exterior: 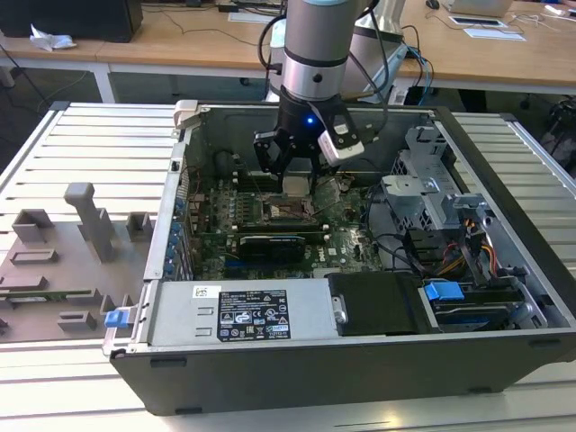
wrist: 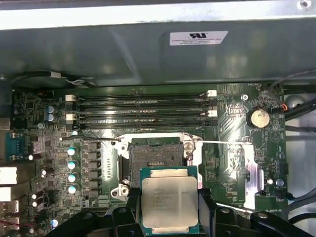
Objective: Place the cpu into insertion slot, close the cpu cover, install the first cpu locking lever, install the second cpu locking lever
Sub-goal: 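Place the cpu into insertion slot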
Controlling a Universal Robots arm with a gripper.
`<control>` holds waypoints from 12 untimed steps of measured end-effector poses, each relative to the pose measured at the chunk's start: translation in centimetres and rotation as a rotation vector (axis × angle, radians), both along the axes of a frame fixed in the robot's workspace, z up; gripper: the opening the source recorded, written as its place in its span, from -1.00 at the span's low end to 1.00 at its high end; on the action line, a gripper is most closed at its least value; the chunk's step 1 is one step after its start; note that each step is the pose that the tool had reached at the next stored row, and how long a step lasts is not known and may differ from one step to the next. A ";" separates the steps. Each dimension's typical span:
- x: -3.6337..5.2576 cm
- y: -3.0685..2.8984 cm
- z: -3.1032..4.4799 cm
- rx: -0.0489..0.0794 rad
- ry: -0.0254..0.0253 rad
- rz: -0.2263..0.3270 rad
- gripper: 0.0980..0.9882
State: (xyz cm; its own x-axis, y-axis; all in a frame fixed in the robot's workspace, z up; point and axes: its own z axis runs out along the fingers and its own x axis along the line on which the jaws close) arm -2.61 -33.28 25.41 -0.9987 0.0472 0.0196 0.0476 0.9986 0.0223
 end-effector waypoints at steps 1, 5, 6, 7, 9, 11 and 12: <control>0.00 0.00 0.00 -0.003 0.0000 -0.012 0.00; 0.00 -0.01 -0.02 -0.017 0.0003 -0.073 0.00; 0.00 0.00 -0.02 -0.017 0.0003 -0.081 0.00; 0.00 0.00 -0.04 -0.017 0.0004 -0.096 0.00; 0.00 0.00 -0.05 -0.017 0.0007 -0.133 0.00; 0.00 0.00 -0.06 -0.017 0.0009 -0.156 0.00; 0.00 0.00 -0.06 -0.016 0.0009 -0.167 0.00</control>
